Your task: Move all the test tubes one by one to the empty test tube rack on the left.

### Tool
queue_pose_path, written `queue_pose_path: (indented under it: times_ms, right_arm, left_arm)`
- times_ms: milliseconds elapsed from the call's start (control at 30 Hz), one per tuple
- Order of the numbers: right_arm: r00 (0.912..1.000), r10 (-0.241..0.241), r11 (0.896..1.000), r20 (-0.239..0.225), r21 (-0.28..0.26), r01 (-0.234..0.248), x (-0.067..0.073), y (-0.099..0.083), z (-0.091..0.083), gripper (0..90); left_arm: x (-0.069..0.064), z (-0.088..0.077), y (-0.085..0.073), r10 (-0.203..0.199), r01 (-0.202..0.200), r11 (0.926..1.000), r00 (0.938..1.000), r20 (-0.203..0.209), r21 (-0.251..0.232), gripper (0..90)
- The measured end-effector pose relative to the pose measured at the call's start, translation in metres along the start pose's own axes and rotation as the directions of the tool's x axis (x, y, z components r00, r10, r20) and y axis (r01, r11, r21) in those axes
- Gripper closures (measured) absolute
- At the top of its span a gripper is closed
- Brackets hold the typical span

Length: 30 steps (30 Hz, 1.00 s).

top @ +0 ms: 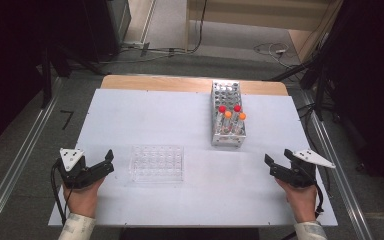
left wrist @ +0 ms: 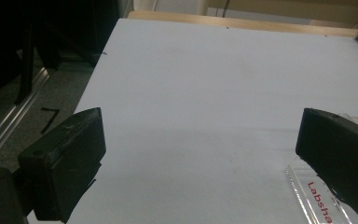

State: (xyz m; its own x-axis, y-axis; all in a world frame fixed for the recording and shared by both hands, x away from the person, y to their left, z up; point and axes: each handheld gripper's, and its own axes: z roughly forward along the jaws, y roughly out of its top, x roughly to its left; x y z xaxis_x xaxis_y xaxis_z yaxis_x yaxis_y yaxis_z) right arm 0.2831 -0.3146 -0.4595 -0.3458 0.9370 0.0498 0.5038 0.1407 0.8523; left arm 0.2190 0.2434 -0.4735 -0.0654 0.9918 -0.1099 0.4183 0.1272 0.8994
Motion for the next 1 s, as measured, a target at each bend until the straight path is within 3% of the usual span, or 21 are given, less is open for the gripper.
queue_pose_path:
  times_ms: [333, 667, 1000]
  right_arm:
    - [0.9981, 0.000, 1.000, -0.062, -0.009, -0.001, 0.016, 0.015, 0.018, 21.9]
    - [0.9966, -0.017, 1.000, -0.080, -0.012, 0.016, 0.031, 0.024, 0.035, 23.6]
    - [0.9943, -0.045, 0.998, -0.097, -0.039, 0.041, 0.053, 0.034, 0.058, 40.8]
  left_arm:
    - [-0.002, -0.001, 0.000, 0.007, -0.007, 0.9999, 1.0000, 0.001, -0.007, 1.6]
    - [-0.006, -0.001, -0.002, 0.030, -0.030, 0.9995, 0.9995, 0.003, -0.008, 1.6]
    - [-0.004, -0.001, -0.001, 0.029, -0.029, 0.9995, 0.9996, -0.004, -0.013, 1.7]
